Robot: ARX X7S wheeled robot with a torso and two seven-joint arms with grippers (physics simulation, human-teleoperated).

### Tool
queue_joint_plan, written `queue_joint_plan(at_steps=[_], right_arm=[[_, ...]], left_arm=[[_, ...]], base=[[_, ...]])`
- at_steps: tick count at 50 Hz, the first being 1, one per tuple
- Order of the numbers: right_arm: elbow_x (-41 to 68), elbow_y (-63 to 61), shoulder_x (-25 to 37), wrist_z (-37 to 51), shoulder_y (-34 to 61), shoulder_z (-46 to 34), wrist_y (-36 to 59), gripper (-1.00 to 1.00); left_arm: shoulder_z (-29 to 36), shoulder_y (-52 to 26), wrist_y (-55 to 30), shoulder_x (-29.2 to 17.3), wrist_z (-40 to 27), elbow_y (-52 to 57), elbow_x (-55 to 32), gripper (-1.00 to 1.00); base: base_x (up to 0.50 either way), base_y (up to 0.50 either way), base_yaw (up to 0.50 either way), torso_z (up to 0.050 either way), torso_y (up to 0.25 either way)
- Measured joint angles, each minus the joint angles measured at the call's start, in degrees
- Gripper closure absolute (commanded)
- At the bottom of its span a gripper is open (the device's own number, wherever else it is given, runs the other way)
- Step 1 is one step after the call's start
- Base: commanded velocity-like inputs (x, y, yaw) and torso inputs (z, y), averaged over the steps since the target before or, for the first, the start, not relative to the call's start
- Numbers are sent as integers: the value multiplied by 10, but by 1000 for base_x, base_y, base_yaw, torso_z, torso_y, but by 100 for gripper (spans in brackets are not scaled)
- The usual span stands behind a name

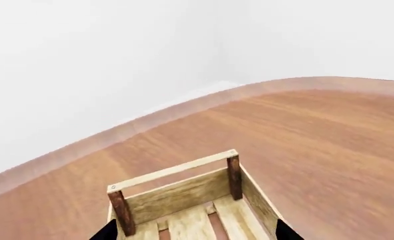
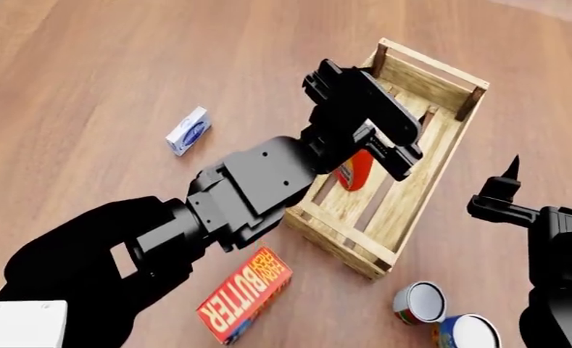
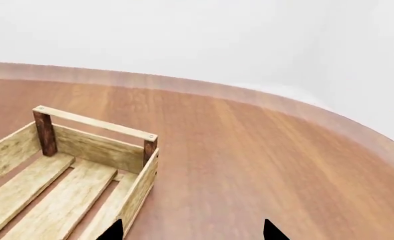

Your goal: Pick up the ketchup, and put it in the wooden tray.

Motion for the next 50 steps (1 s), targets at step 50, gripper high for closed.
queue_joint_plan(at_steps=[50], right_arm=[[38,-103,30,-55,-92,28,-58,-100]], left_arm=[[4,38,84,-262,-285,304,-83,-100]], base=[[0,0,0,-11,238]])
